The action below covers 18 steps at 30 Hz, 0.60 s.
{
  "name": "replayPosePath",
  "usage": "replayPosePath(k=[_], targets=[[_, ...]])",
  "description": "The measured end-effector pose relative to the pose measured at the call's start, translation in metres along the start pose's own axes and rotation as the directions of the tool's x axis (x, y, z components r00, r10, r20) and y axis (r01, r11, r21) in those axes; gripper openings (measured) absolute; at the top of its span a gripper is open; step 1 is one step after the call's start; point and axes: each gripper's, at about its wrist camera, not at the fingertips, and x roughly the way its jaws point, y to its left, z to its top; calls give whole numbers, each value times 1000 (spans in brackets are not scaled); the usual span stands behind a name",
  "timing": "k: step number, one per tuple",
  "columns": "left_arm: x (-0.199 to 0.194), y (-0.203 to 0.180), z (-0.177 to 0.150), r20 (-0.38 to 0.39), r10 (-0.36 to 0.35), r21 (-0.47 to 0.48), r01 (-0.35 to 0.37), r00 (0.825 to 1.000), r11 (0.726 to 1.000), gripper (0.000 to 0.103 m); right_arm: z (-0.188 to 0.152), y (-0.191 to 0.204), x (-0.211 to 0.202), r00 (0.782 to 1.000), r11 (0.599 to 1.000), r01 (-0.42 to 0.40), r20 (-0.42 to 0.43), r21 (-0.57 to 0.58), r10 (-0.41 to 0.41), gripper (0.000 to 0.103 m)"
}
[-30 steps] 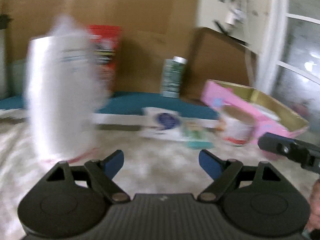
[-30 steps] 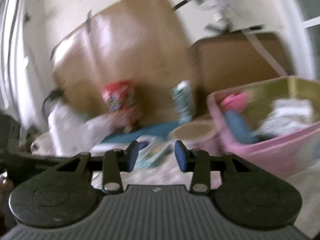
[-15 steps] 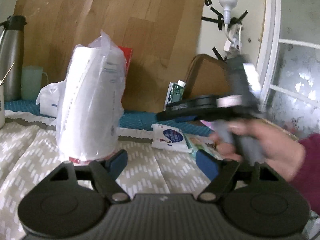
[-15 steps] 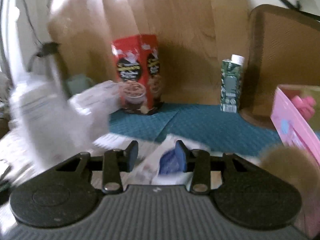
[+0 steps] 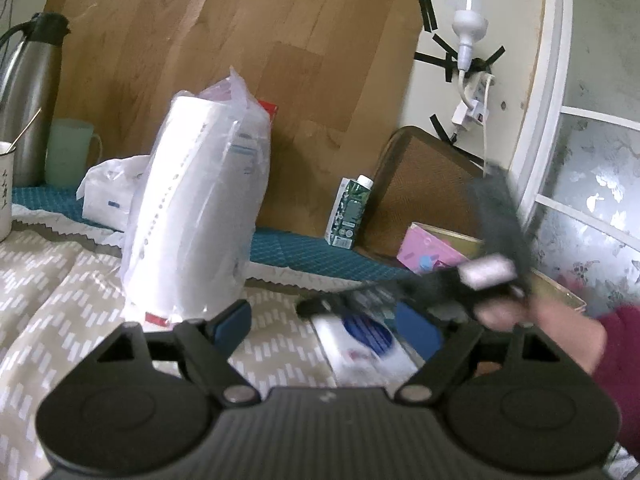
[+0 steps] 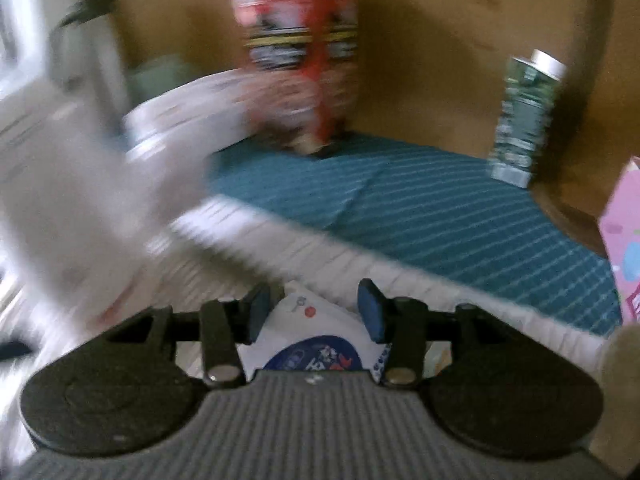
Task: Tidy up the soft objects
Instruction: 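Move the right gripper toward the white tissue pack with blue label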
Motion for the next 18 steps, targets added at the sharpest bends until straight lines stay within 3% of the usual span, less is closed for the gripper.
replayPosePath(k=[4, 10, 14, 18], targets=[[2, 0, 0, -8, 6, 8, -6, 1000, 1000, 84, -28, -2, -33, 989, 989, -139, 58, 57, 136, 52], [7, -2, -1, -40, 19, 19, -18, 999, 1000, 87, -64, -22, -86, 953, 955, -195, 275, 222, 130, 55], [12, -4, -1, -66, 32, 31, -30, 997, 999, 87, -89, -31, -98, 940, 931, -225, 316, 287, 130, 55], [17, -6, -2, -88, 49, 47, -45, 995, 998, 87, -98, -26, -109, 925, 934, -248, 349, 256, 150, 57]])
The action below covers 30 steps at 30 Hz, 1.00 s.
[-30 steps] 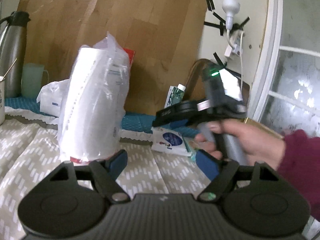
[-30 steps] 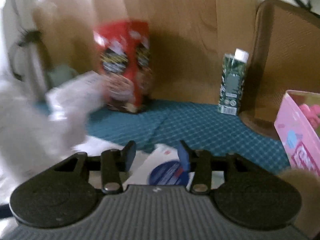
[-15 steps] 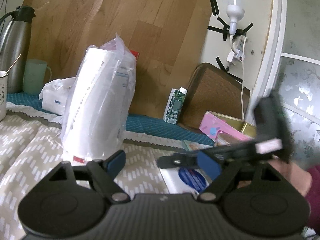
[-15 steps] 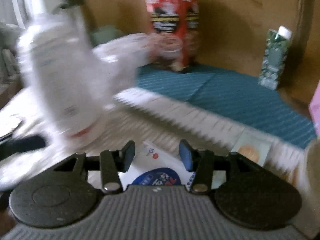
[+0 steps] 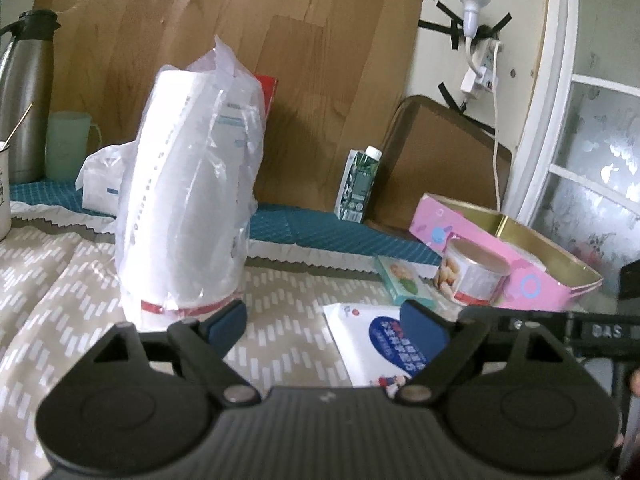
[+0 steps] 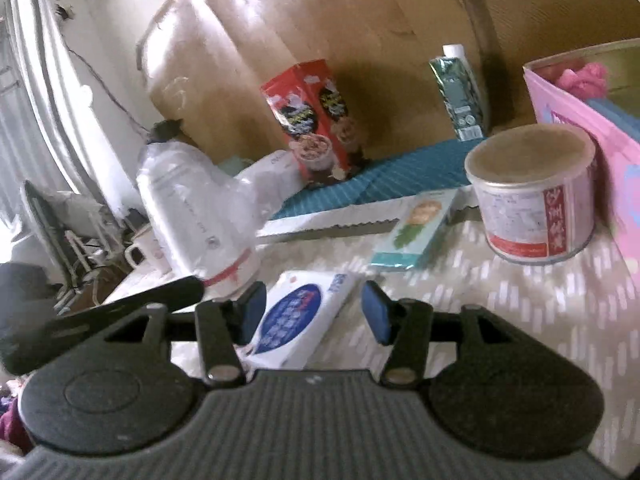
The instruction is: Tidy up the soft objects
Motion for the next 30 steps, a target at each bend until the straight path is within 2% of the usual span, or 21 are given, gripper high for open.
replayPosePath(k=[8, 15, 30], targets=[[5, -4, 0, -24, 27, 14, -26, 999, 1000, 90, -8, 25, 5, 1000, 981, -11, -19, -192, 7, 61], [9, -3, 0, -47, 24, 11, -23, 999, 1000, 90, -7, 18, 2, 1000, 988, -20, 9, -154, 22, 64], [8, -3, 1, -47, 4, 10, -3, 999, 1000, 90, -8, 20, 4, 1000, 986, -22, -5, -165, 22, 65]])
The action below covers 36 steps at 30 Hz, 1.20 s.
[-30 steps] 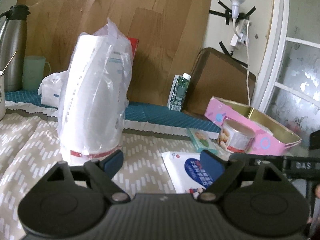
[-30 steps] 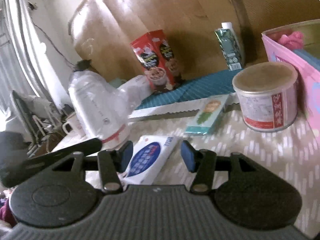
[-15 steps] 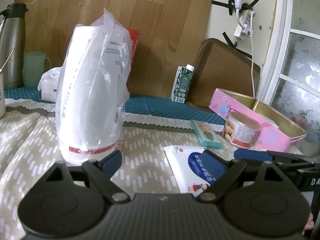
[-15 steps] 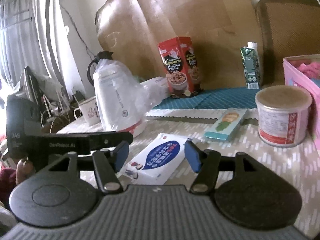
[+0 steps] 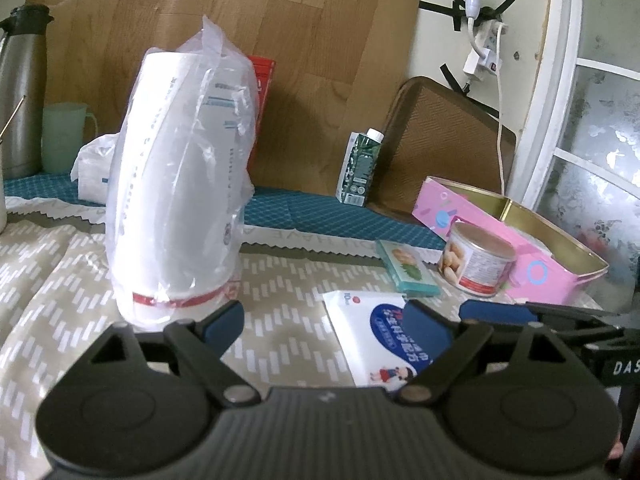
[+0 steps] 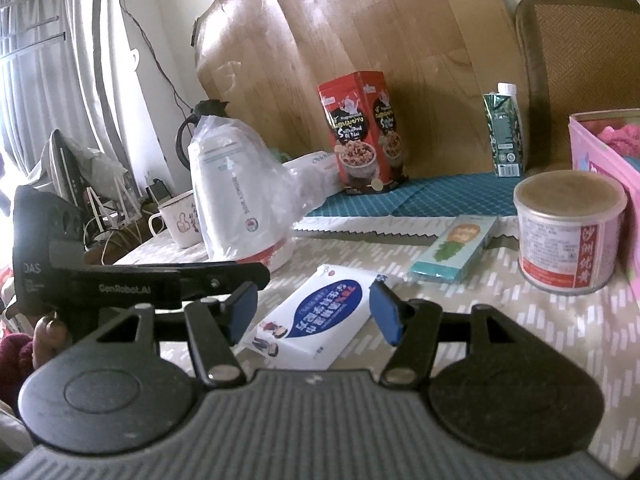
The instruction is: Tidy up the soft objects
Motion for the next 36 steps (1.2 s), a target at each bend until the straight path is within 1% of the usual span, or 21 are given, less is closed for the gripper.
replayPosePath(k=[32, 36], targets=[[1, 1, 0, -5, -10, -5, 10, 1000, 1000, 90, 1, 1, 2, 1000, 1000, 7, -7, 2, -7, 65], [2, 1, -1, -8, -16, -6, 16, 1000, 1000, 90, 0, 2, 2, 1000, 1000, 17, -12, -5, -17, 65]])
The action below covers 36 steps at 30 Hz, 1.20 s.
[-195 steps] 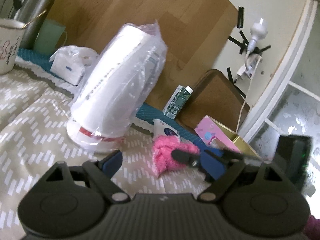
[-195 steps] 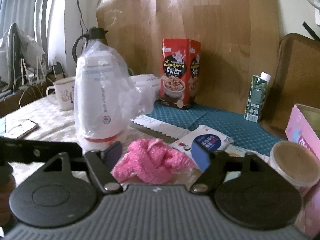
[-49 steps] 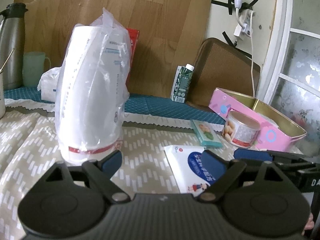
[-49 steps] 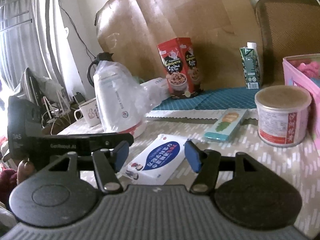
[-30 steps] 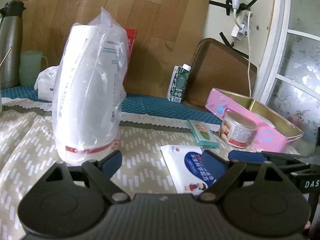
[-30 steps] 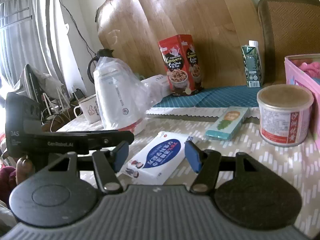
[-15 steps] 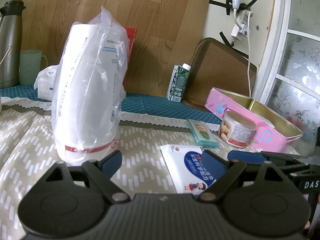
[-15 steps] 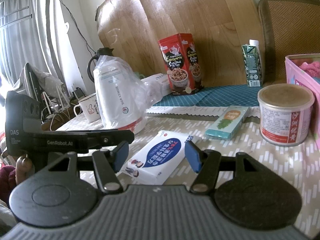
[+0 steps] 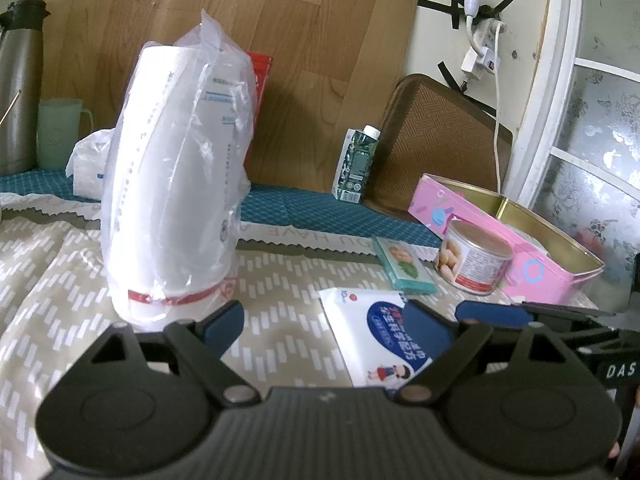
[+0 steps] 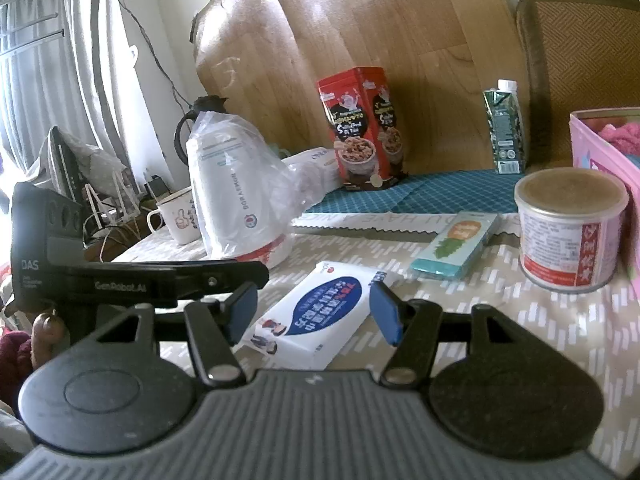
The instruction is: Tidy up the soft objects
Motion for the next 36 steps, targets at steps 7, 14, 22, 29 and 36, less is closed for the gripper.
replayPosePath(k=[7, 14, 22, 29, 36], targets=[[1, 2, 1, -12, -22, -8, 21, 1000, 1000, 90, -7, 8, -10, 999, 998, 35, -30, -43, -36, 65], [2, 4, 1, -24, -35, -22, 35, 999, 999, 90, -12, 12, -17, 995, 994, 80, -57, -76, -84, 69], [3, 4, 1, -27, -38, -22, 37, 999, 999, 90, -13, 13, -10, 993, 994, 70, -92, -84, -78, 69], [3, 4, 1, -29, -37, -22, 36, 999, 999, 90, -12, 13, -9, 992, 994, 69, -97, -84, -77, 69], [3, 4, 1, -28, -37, -21, 36, 999, 999, 90, -12, 14, -9, 992, 994, 70, -96, -84, -78, 69]])
